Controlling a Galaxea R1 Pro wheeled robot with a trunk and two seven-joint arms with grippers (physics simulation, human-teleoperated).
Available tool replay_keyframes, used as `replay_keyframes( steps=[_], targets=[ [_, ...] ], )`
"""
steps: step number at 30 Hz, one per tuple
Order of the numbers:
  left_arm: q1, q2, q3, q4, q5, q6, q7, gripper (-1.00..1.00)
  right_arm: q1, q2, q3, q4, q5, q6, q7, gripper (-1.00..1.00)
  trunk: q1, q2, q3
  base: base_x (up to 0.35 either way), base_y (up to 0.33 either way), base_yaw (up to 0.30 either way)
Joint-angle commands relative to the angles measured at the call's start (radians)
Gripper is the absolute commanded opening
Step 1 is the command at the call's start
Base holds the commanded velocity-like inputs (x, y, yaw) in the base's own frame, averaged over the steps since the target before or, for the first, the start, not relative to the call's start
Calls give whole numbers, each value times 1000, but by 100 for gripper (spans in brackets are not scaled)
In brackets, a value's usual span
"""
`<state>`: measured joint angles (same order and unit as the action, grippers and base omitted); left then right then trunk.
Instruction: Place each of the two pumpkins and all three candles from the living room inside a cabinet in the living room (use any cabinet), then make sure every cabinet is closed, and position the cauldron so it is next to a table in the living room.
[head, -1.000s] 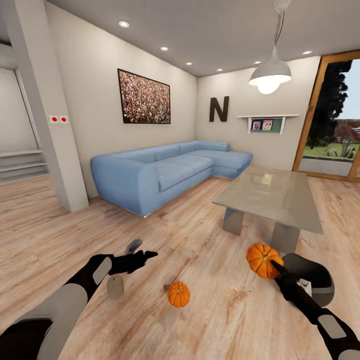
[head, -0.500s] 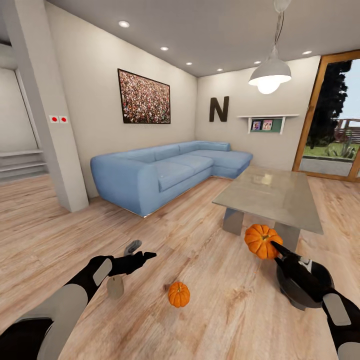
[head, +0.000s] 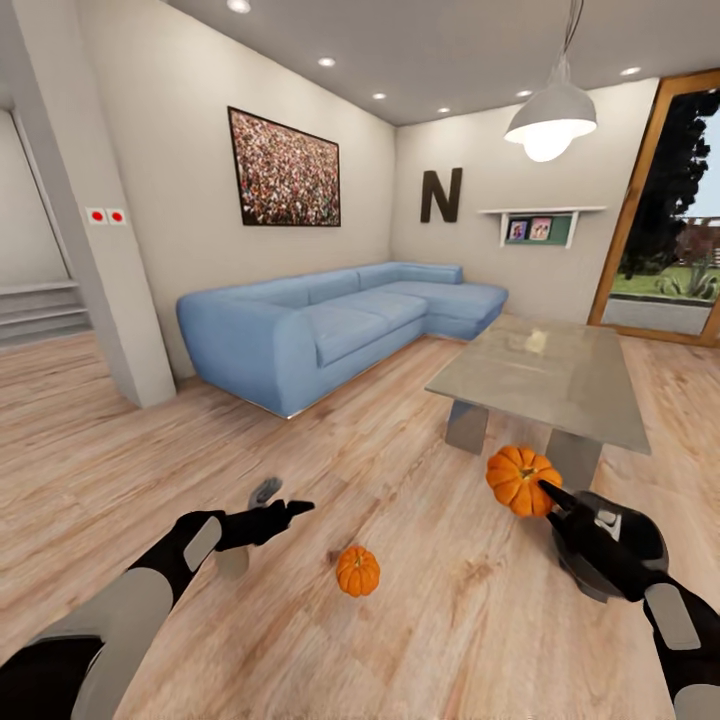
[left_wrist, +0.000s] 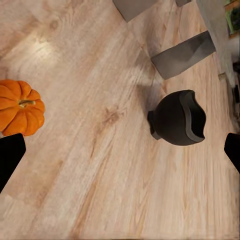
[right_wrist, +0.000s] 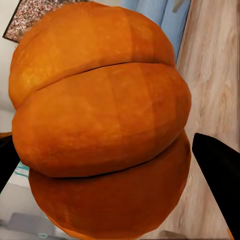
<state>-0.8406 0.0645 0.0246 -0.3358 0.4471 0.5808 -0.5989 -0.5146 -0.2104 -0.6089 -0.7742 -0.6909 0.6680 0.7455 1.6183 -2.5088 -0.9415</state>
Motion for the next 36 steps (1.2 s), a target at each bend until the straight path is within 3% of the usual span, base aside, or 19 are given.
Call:
replay_keyframes(
  steps=[1, 10, 19, 36],
  targets=[
    [-1, 0, 2, 0, 2, 7, -13, 100, -1, 0, -2, 0, -6, 8, 2, -100, 0, -1, -5, 0, 0, 0],
    [-1, 2, 1, -3, 1, 13, -118, 100, -1, 1, 1, 0, -3, 8, -4, -100, 4, -3, -40, 0, 0, 0],
    [-2, 10, 3, -4, 4, 17, -203, 100, -1, 3, 6, 1, -8, 8, -70, -100, 8, -5, -75, 0, 0, 0],
    [-2, 33, 4, -2, 45, 13, -248, 100, -1, 4, 8, 1, -11, 11, -82, -100, 16, -9, -140, 0, 0, 0]
  ],
)
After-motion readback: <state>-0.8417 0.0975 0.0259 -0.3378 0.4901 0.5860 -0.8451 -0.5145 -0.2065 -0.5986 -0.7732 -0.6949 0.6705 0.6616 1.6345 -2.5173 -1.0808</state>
